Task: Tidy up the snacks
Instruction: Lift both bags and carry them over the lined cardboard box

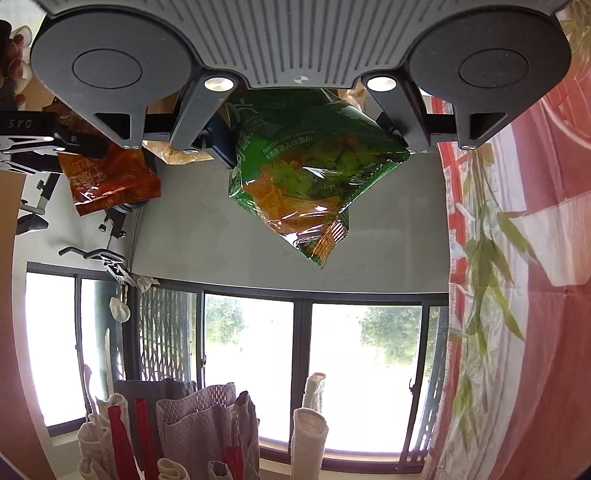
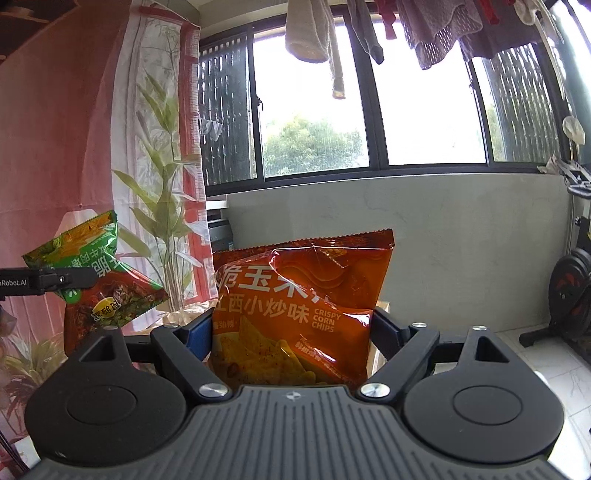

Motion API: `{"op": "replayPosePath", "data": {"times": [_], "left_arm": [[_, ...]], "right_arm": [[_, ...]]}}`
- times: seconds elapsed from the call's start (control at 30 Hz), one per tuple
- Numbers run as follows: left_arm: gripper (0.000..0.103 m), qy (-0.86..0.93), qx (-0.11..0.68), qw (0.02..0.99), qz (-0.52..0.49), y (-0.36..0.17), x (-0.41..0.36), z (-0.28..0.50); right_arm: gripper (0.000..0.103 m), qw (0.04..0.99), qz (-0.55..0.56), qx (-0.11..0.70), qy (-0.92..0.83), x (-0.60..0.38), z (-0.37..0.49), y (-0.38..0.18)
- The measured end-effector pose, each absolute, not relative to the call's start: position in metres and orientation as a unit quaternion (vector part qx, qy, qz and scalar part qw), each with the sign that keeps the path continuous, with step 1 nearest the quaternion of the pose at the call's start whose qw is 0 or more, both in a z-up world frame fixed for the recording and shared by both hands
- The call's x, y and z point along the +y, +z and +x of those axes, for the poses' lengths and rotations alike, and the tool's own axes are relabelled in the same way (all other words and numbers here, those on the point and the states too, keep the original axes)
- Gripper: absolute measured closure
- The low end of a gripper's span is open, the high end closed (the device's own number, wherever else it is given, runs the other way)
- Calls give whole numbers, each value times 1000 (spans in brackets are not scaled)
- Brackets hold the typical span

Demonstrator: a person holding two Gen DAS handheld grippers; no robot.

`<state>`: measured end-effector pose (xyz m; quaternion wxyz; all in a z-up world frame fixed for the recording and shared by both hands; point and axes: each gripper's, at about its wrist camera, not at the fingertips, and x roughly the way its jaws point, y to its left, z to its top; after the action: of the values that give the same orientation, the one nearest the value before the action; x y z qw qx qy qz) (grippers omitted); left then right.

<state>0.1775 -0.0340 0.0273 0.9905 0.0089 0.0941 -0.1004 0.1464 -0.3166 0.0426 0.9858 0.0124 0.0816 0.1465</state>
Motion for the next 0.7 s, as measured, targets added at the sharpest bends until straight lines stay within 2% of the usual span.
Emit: {"op": "replayPosePath", "data": {"times": [0.27, 0.47, 0.7], "left_arm": [[28, -78, 133, 987, 32, 13, -58, 256], [28, -58, 154, 984, 70, 3, -70, 285], [23, -56, 191, 978, 64, -19, -68, 304]], "right_arm": [[17, 988, -14, 103, 115, -300, 228, 30], [17, 983, -18, 145, 110, -291, 263, 13], [15, 974, 12, 193, 116, -295, 282, -3]]}}
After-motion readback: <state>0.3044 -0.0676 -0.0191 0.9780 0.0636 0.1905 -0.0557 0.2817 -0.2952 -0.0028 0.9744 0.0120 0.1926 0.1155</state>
